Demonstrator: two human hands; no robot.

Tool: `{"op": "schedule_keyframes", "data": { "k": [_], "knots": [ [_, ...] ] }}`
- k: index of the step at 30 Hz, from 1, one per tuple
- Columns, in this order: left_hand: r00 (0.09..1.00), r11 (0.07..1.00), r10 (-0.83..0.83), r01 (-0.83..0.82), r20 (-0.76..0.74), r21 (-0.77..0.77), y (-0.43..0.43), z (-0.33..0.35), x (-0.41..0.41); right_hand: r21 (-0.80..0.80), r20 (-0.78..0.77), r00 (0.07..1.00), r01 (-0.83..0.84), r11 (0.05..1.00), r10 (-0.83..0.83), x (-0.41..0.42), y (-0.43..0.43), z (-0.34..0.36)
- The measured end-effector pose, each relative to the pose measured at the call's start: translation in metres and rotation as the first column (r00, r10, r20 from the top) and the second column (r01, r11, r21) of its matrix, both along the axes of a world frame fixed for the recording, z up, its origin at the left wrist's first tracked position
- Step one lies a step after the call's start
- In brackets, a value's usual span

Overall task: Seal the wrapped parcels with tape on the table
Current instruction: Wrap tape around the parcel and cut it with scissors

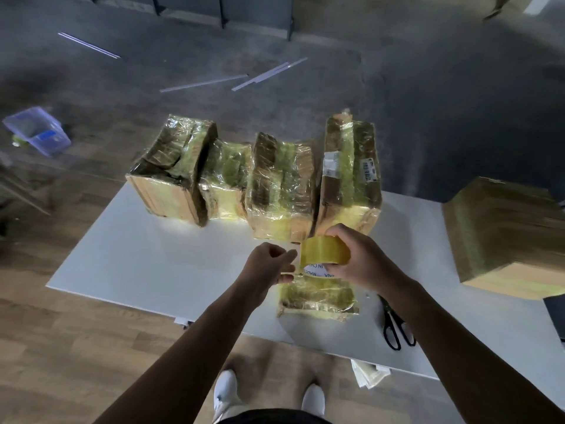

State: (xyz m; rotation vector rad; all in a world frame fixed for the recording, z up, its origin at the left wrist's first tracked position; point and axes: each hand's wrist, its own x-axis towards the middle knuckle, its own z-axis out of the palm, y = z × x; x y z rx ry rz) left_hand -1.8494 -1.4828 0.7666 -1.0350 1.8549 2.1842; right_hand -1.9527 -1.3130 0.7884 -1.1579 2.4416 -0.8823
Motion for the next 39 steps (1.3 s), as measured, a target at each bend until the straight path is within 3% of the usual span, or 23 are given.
{"op": "schedule_keyframes", "data": {
  "k": [6, 9, 14, 17, 21, 25, 30, 39],
  "knots": [
    [0.996, 0.991, 0.087, -0.083, 0.034, -0.106, -0.004, -0.008, 0.000, 0.023, 0.059, 0.994, -0.098, 0.995, 0.096, -0.003, 0.000, 0.005],
    [0.991, 0.975, 0.127, -0.116, 0.044, -0.189, -0.012, -0.010, 0.002, 0.185, -0.034, 0.983, -0.173, 0.967, 0.183, -0.012, 0.005, 0.005],
    [0.994, 0.988, 0.067, -0.054, 0.082, -0.143, -0.018, -0.020, 0.011, 0.378, -0.042, 0.973, -0.195, 0.905, 0.227, -0.014, 0.008, 0.003],
    [0.987, 0.993, 0.120, -0.117, 0.111, -0.028, -0.016, -0.032, 0.016, 0.332, 0.069, 0.986, -0.167, 0.928, 0.153, -0.013, 0.010, 0.000],
    [0.979, 0.984, 0.179, -0.180, 0.097, -0.003, -0.018, -0.042, 0.022, 0.197, 0.163, 0.986, -0.056, 0.979, 0.024, -0.010, 0.015, -0.006],
    [0.982, 0.983, 0.161, -0.150, 0.100, -0.107, -0.015, -0.049, 0.022, 0.167, 0.010, 0.995, -0.101, 0.981, 0.100, -0.006, 0.013, -0.012],
    [0.969, 0.964, 0.210, -0.184, 0.129, -0.191, -0.025, -0.060, 0.030, 0.382, -0.240, 0.937, -0.150, 0.912, 0.254, -0.009, 0.010, -0.012],
    [0.959, 0.970, 0.236, -0.223, 0.156, -0.097, -0.035, -0.077, 0.024, 0.565, -0.222, 0.933, -0.113, 0.817, 0.283, -0.010, -0.023, 0.002]
  ]
}}
